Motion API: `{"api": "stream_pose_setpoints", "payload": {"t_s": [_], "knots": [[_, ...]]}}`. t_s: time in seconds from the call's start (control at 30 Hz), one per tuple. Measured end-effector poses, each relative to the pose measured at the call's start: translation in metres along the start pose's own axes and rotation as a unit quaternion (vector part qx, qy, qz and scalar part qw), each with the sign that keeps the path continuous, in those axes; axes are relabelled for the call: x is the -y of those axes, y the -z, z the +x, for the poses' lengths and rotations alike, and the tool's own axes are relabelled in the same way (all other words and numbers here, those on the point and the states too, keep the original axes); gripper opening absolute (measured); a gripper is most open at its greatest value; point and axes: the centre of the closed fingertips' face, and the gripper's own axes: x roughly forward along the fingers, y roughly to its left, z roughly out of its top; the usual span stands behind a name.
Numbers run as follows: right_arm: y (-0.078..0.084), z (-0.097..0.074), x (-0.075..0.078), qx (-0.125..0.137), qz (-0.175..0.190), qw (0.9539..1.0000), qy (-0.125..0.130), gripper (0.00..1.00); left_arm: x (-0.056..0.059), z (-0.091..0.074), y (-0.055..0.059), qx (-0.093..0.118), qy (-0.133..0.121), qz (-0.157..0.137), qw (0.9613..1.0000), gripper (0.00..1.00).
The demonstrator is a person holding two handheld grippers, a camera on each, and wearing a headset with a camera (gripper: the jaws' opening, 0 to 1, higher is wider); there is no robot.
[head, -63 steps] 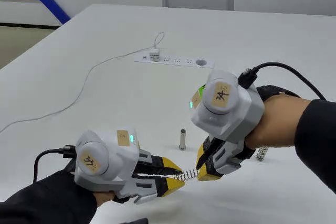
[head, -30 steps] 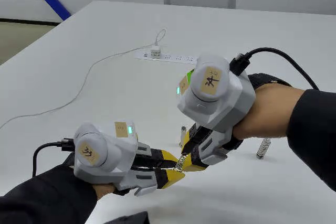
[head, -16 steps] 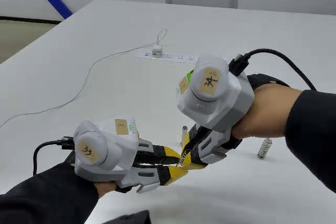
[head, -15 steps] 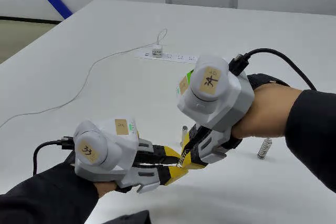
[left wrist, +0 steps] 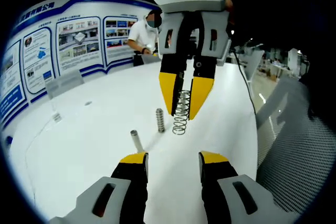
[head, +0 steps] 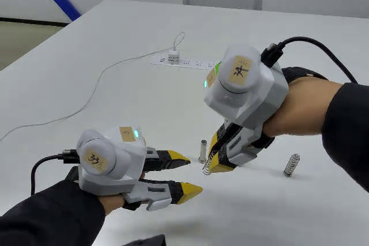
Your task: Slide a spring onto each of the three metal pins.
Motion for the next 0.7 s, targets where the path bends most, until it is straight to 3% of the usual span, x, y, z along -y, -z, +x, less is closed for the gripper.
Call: {"api": "stream_pose_setpoints", "payload": {"t_s": [0.33,0.53,0.7], "knots": [[0.003,-0.013,0.033,-0.016,0.003,0.9995,0.026,0.12,-0.005,-0.001,-0.001,0.003,-0.013,-0.008,0.9999,0.5],[-0.002,-0.006,0.054,-0.024,0.002,0.9992,0.033,0.12,-0.006,-0.002,-0.001,0.004,-0.016,-0.013,0.9998,0.53],[-0.002,0.006,0.062,-0.034,0.004,0.999,0.028,0.12,-0.008,-0.002,0.0,0.003,-0.021,-0.015,0.9997,0.56]]}}
